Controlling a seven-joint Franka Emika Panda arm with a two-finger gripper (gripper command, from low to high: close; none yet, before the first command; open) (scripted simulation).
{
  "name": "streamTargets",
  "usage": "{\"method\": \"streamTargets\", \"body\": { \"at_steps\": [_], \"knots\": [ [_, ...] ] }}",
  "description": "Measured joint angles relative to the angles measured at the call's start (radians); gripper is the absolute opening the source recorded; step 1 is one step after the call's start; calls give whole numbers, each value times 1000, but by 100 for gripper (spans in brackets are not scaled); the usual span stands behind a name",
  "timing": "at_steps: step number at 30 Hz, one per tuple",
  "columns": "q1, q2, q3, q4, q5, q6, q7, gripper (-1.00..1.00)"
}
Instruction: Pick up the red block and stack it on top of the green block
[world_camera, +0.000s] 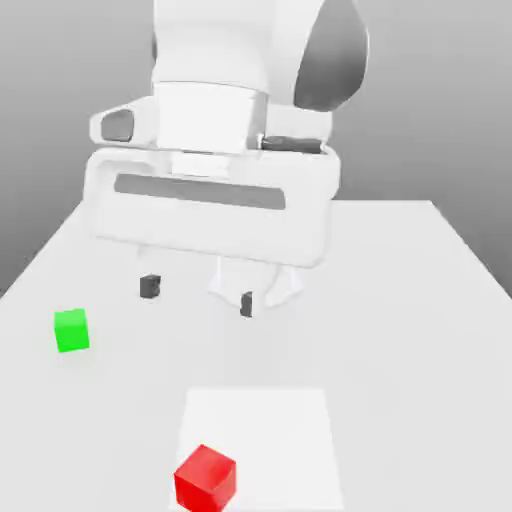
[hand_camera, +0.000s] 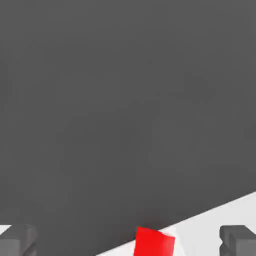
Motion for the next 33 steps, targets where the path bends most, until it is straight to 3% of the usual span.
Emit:
{"method": "streamTargets", "body": {
  "at_steps": [7, 12, 13, 19, 25, 33],
  "knots": [
    [-16, 250, -6, -35, 41, 94, 75, 0],
    [-10, 430, -17, -16, 33, 231, 95, 0],
    [-8, 450, -20, -13, 31, 248, 97, -100],
    [-7, 460, -20, -11, 29, 258, 99, -100],
    [-25, 291, -12, -42, 45, 120, 83, -100],
    [-267, 93, -220, -218, -59, 100, 32, -100]
  ]
}}
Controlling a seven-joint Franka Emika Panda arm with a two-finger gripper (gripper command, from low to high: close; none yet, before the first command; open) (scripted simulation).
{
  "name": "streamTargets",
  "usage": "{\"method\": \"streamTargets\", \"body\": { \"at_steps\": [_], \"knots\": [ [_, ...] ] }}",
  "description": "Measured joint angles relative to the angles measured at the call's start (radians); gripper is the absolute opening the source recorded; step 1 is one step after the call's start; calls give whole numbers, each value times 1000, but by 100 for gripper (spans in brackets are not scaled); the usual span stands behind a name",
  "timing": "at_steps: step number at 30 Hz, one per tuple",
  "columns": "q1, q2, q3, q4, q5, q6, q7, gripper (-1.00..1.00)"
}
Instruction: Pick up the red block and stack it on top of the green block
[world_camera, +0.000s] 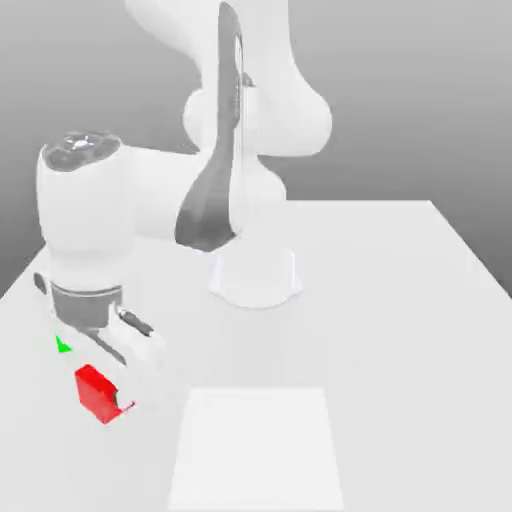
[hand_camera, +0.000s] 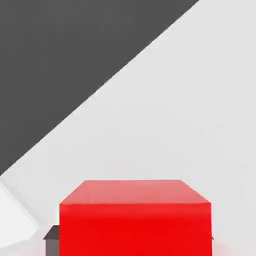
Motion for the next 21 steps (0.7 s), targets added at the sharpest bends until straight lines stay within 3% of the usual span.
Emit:
{"method": "streamTargets", "body": {
  "at_steps": [10, 13, 17, 18, 21],
  "knots": [
    [-285, -229, -206, -227, -32, 4, -140, -100],
    [-283, -167, -230, -240, 25, 78, -191, -100],
    [-271, -28, -205, -238, 176, 206, -298, -100],
    [-269, 3, -196, -237, 218, 233, -328, 100],
    [-269, 3, -196, -237, 218, 233, -328, 100]
  ]
}}
